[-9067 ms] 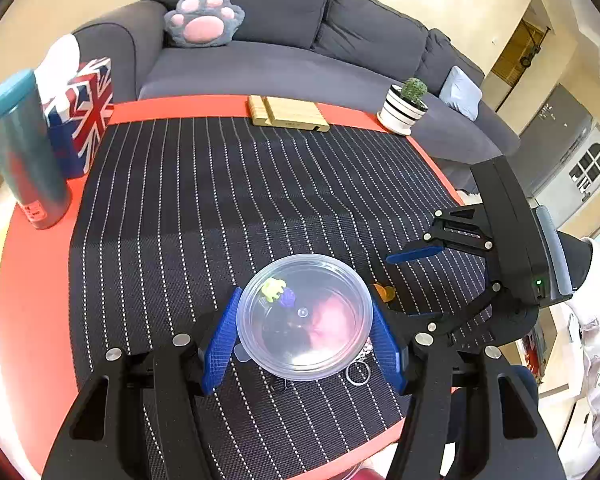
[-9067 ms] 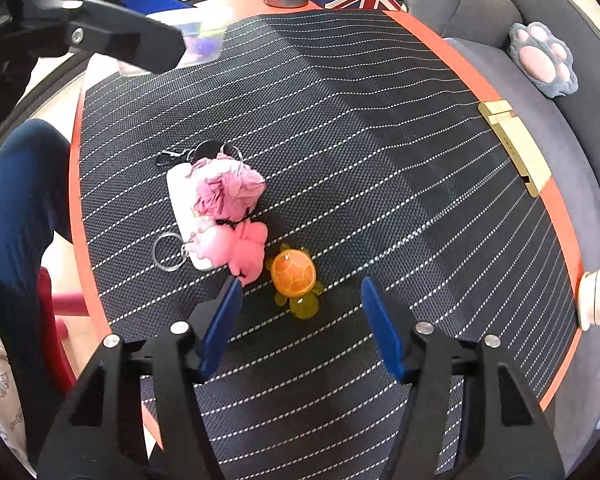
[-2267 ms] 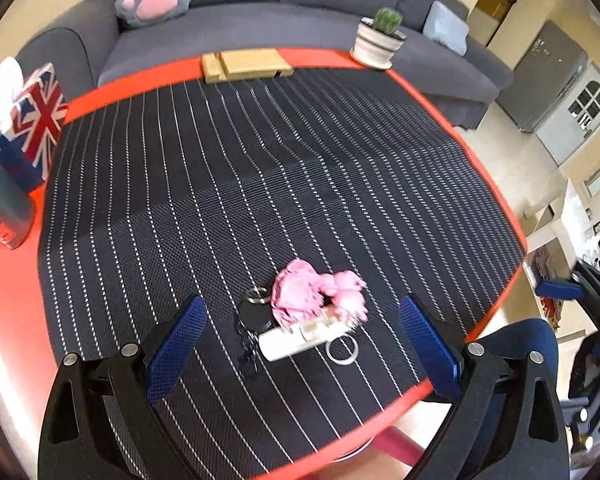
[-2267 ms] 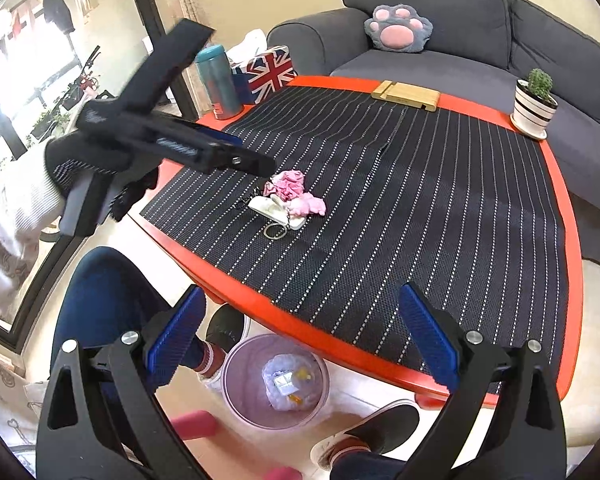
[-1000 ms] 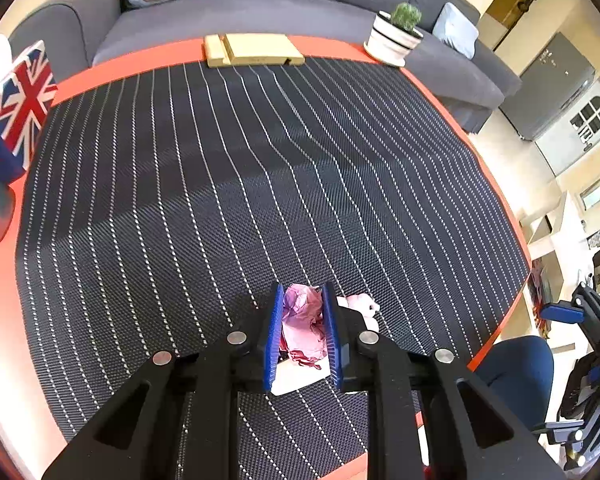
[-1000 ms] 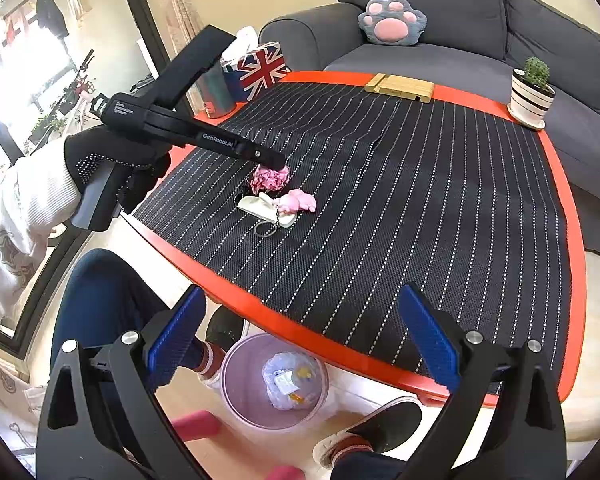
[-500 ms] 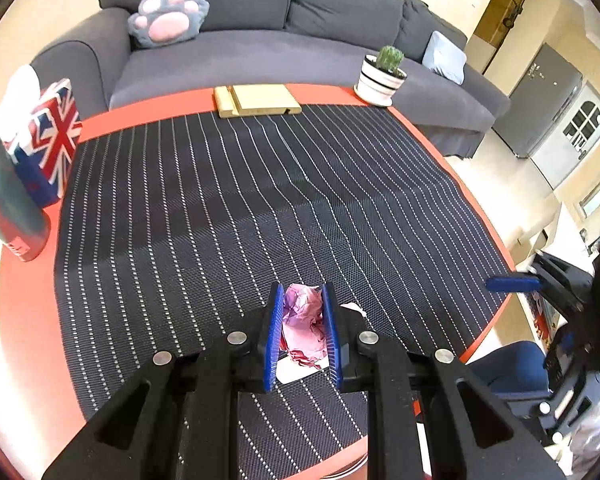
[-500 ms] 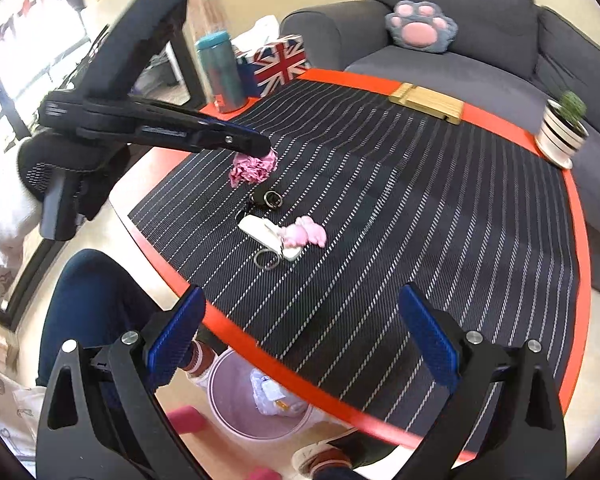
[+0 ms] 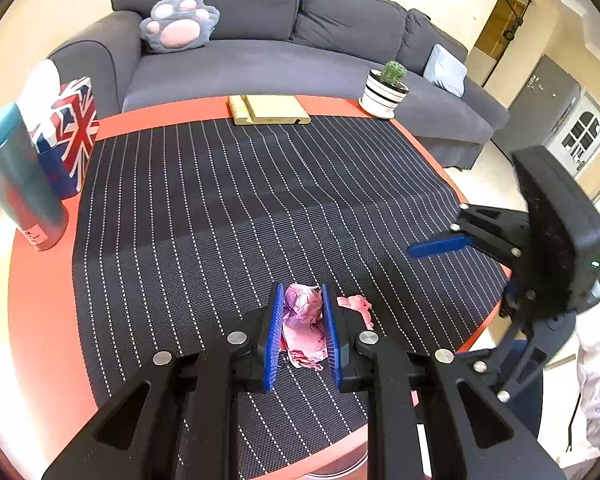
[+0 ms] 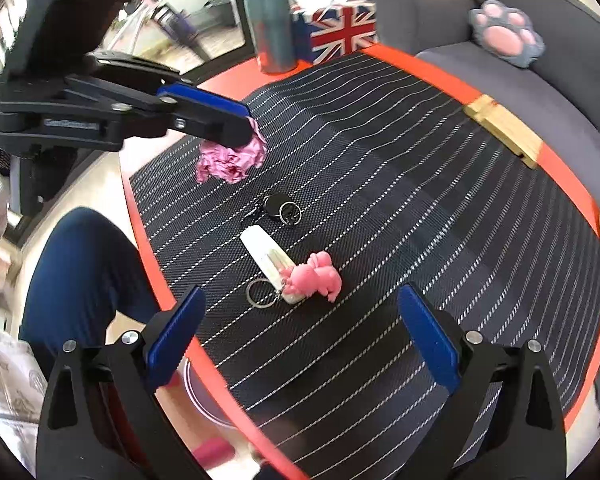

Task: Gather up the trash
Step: 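Grasp the pink pig toy with the right tool while the left tool holds the paper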

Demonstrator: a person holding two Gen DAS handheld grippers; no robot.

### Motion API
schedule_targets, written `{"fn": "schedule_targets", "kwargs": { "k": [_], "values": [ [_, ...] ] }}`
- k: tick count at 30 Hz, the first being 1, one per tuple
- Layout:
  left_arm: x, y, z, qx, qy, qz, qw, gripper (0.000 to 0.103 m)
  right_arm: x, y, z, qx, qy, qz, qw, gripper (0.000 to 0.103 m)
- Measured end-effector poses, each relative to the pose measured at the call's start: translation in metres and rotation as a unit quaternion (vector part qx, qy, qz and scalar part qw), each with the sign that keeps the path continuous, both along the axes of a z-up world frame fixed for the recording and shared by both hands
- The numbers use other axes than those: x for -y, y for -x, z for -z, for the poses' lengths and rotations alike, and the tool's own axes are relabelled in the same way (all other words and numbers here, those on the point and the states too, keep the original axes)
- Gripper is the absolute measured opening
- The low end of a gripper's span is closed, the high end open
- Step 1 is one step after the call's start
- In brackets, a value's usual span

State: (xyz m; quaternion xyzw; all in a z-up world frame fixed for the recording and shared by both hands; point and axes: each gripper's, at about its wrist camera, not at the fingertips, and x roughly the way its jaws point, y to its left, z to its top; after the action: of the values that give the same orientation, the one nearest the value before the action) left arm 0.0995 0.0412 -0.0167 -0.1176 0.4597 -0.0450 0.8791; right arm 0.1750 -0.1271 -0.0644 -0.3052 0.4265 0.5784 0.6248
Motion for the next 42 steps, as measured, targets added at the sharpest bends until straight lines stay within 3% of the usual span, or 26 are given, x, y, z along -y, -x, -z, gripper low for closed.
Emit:
{"fn": "schedule_targets", "kwargs": {
  "k": [4,11,20,22,33,42],
  "values": [
    [-0.003,0.001,0.001,0.0,0.003,-0.002,1.0,0.019,-0.017,-0.002,0.012,-0.007,0.028,-0.036,0.999,0.095],
    [-0.009,0.004,0.007,-0.001,0.01,-0.009,0.9999,0.019,-0.033,-0.003,0.032,-0.022,0.067,-0.075,0.995,0.072],
    [-0.013,0.005,0.014,-0.005,0.015,-0.011,0.9998,0.019,-0.032,-0.007,0.045,-0.038,0.078,-0.068,0.994,0.053],
    [-0.012,0.005,0.015,-0.005,0.016,-0.01,0.9998,0.019,-0.031,-0.008,0.044,-0.041,0.076,-0.067,0.994,0.044],
    [-0.007,0.009,0.013,0.005,0.011,-0.003,0.9999,0.019,-0.016,-0.001,0.033,-0.03,0.053,-0.031,0.998,0.043],
    [0.004,0.019,0.006,0.019,0.0,0.001,0.9998,0.019,0.002,0.009,0.0,-0.007,0.005,0.02,1.0,0.042]
  ]
}}
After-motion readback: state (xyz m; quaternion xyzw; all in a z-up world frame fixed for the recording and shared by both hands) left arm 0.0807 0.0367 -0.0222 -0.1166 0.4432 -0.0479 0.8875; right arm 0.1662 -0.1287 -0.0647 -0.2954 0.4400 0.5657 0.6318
